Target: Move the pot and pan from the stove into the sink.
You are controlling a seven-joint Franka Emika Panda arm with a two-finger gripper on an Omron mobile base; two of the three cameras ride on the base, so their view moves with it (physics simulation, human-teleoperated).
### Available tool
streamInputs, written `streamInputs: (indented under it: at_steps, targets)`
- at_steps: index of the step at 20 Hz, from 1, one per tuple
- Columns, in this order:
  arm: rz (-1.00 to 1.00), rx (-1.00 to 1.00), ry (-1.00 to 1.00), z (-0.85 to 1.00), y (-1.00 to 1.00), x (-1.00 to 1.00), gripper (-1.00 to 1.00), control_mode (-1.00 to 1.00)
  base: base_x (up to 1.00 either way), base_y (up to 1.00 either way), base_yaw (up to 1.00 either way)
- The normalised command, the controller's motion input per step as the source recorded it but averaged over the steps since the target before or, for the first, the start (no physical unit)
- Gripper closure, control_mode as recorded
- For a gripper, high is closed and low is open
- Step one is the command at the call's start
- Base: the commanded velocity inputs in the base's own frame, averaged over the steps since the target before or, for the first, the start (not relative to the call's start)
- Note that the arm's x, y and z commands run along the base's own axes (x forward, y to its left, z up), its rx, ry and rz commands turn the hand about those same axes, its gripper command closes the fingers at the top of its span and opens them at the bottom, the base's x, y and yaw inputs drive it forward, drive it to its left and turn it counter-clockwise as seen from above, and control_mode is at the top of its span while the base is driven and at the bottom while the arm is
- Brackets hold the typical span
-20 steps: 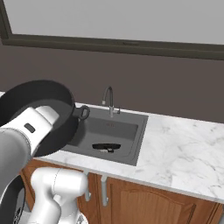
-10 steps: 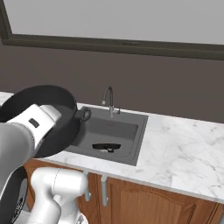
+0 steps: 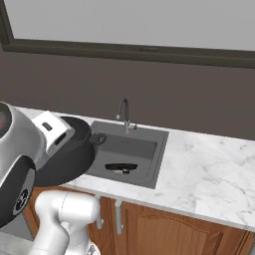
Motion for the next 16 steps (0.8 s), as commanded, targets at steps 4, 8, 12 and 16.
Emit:
streamInputs:
  at_steps: [4,8,12,16]
  targets:
    - [0.00,0.00,0.18,-0.07,0.00,0.13,1.00,-1.00,0.00,0.00,0.00]
    - [0.00,0.00,0.18,-0.04,0.00,0.21,1.00,-1.00,0.00,0.00,0.00]
    - [0.00,0.00,0.20,0.00,0.00,0.39,1.00,-1.00,0.00,0.00,0.00]
    - [0.00,0.00,0.16,0.00,0.00,0.49,1.00,-1.00,0.00,0.00,0.00]
